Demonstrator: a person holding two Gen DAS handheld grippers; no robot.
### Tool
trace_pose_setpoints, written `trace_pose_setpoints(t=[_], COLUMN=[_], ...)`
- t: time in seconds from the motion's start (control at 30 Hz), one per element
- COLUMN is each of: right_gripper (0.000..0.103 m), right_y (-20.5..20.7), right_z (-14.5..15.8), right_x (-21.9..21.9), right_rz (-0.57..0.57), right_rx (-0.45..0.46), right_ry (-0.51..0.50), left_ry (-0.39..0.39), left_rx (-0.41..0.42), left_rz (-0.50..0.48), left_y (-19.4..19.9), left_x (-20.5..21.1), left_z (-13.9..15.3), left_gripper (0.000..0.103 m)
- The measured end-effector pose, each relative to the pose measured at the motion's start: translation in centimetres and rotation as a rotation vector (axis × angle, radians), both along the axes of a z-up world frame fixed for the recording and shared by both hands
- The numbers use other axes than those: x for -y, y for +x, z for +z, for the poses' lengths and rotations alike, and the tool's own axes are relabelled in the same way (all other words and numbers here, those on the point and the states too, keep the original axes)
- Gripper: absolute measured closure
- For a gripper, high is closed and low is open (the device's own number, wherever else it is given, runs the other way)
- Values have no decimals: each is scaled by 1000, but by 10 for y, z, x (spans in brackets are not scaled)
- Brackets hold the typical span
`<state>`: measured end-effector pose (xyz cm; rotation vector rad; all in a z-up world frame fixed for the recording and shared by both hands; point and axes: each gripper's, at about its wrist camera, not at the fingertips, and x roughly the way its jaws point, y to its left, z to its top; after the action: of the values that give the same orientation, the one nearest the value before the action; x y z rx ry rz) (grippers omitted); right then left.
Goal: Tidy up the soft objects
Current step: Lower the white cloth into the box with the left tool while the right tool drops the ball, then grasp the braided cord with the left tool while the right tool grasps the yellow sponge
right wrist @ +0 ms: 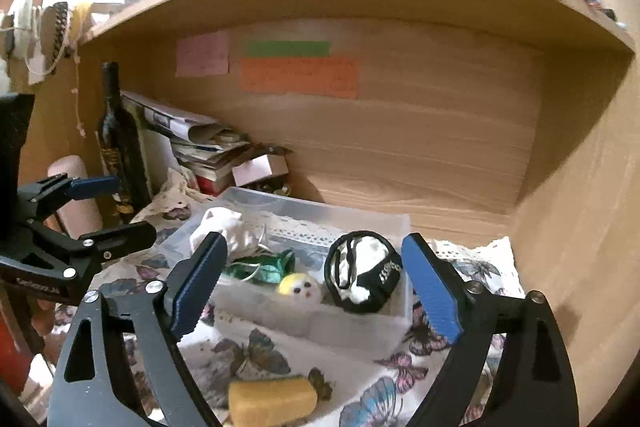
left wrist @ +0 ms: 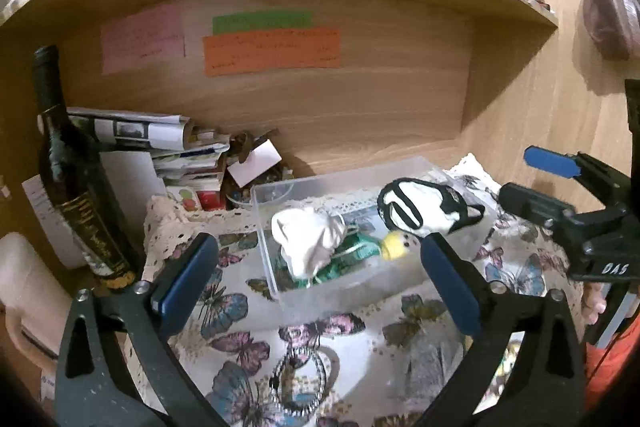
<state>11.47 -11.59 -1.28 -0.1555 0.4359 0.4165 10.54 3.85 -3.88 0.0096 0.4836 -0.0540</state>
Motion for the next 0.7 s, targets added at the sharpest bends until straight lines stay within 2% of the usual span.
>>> trace_pose_setpoints(t=[0.17, 0.27, 0.43, 0.6, 0.7], right_gripper=[6, 6, 6, 6, 6], right_y=[-19, -24, -27, -19, -18], right_z=[-11, -22, -52, -85, -93], right_x=[7, 9, 11, 14, 16], right_rz=[-7, -5, -9, 8, 1], right_rx=[-19, -51, -134, -271, -294], right_ry=[17, 16, -9, 0, 1], left_ry=[-11, -11, -24, -59, -87], left_rx=[-37, -83, -179, -273, -311], left_rz=[12, 19, 42, 65, 72], left_y=[-13, -16, -18, -15, -15], left_x=[-2, -4, -9, -19, -23], left_z=[-16, -31, -61, -88, -99], left_gripper=[0, 0, 0, 0, 0])
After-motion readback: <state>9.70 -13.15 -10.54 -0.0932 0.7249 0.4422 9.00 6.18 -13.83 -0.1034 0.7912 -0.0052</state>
